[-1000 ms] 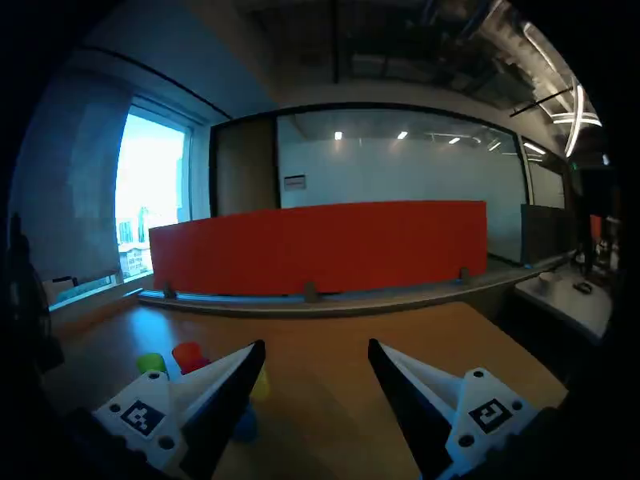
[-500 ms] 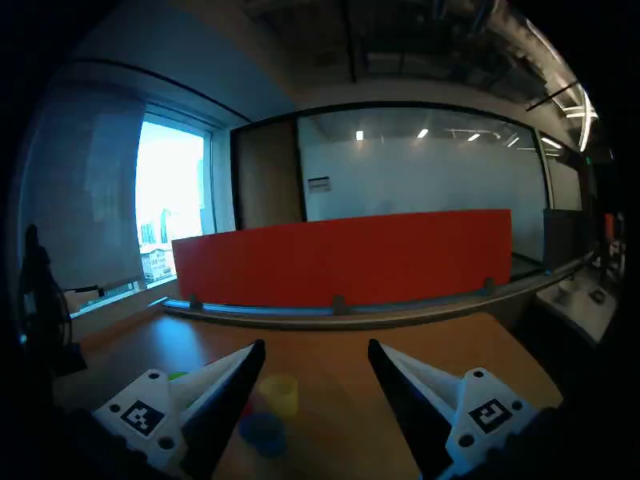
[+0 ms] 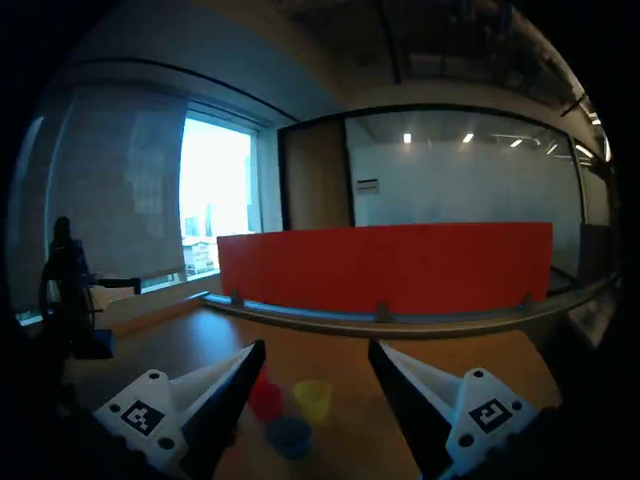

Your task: Pour water

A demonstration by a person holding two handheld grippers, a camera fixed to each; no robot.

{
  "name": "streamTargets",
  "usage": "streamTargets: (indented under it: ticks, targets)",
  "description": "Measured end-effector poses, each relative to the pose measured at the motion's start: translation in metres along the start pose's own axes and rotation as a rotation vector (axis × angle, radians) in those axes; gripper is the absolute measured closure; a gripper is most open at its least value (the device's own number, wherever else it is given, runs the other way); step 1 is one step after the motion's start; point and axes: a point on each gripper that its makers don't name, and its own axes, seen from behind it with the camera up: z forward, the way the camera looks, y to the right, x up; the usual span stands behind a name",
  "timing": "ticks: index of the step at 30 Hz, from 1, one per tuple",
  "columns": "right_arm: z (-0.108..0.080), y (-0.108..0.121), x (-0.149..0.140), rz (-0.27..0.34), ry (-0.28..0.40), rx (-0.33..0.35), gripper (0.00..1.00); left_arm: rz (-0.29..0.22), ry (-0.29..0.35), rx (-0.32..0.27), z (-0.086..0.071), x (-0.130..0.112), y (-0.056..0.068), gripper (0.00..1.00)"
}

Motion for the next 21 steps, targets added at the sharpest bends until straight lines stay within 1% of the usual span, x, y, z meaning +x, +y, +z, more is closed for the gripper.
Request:
streamTargets:
  ticks: [5, 9, 15, 18, 21]
  targets:
    - [0.000, -0.023, 0.004, -0.018, -0.005, 0.107, 0.01, -0.004, -0.005, -0.088, 0.000, 0.001, 0.017, 0.01]
    - [0.001, -0.034, 0.003, -0.037, -0.024, 0.153, 0.01, -0.011, -0.010, -0.133, 0.001, -0.001, 0.025, 0.01]
    - [0.004, -0.041, 0.003, -0.063, -0.047, 0.177, 0.01, -0.019, -0.032, -0.173, 0.003, -0.005, 0.030, 0.01]
    - [0.005, -0.045, 0.003, -0.075, -0.061, 0.189, 0.01, -0.010, -0.043, -0.182, 0.005, -0.007, 0.030, 0.01]
    - [0.006, -0.049, 0.001, -0.083, -0.081, 0.209, 0.01, 0.000, -0.049, -0.182, 0.006, -0.008, 0.026, 0.01]
